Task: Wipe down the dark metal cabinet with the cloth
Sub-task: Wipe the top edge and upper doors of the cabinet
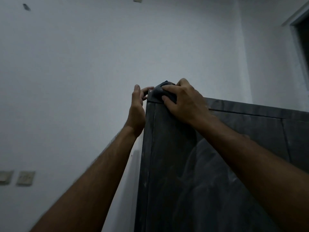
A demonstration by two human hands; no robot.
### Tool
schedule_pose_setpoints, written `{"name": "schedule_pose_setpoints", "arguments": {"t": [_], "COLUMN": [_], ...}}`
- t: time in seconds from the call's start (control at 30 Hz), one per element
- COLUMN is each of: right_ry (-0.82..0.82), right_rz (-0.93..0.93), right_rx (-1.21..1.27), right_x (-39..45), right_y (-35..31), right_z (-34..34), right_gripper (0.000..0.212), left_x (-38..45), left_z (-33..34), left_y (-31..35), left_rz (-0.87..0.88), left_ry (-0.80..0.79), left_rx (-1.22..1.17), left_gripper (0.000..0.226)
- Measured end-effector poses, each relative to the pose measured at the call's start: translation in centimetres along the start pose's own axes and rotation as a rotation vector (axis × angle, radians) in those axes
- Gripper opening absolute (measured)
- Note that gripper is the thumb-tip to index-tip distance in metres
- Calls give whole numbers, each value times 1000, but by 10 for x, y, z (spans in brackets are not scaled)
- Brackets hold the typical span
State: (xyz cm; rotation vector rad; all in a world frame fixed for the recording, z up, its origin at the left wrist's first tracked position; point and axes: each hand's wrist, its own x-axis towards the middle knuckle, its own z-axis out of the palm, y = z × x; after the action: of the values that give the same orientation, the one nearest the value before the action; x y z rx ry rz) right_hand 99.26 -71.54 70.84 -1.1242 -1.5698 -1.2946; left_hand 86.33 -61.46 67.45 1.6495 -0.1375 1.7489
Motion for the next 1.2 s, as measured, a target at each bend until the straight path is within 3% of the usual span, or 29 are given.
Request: {"name": "schedule_pose_setpoints", "arguments": {"t": [0.2, 0.33, 0.43, 0.57, 0.73, 0.9, 0.97, 1.1, 1.2], "right_ry": [-98, -35, 31, -37, 78, -50, -58, 93, -7], "right_rz": [-190, -74, -35, -134, 73, -102, -38, 149, 0], "right_rx": [-40, -62, -36, -39, -93, -72, -89, -138, -102], "right_x": [-17, -9, 7, -21, 5, -31, -37, -8, -29], "right_y": [-10, 3, -17, -23, -6, -13, 4, 10, -8], "right_z": [2, -4, 6, 11, 0, 5, -7, -11, -6], "right_gripper": [35, 31, 30, 31, 29, 31, 31, 30, 31], "left_x": [10, 11, 8, 13, 16, 26, 25, 20, 16], "left_z": [-15, -20, -20, -26, -29, -38, -39, -34, -31], "left_y": [-5, -2, 2, 2, 3, 1, 1, -5, -9], "left_rz": [2, -16, 20, 45, 118, 84, 92, 116, 150], "left_ry": [-62, -98, -110, -114, -177, -248, -273, -260, -264], "left_rx": [47, 115, 177, 171, 287, 346, 383, 366, 384], "left_gripper": [77, 81, 71, 64, 42, 45, 43, 30, 27]}}
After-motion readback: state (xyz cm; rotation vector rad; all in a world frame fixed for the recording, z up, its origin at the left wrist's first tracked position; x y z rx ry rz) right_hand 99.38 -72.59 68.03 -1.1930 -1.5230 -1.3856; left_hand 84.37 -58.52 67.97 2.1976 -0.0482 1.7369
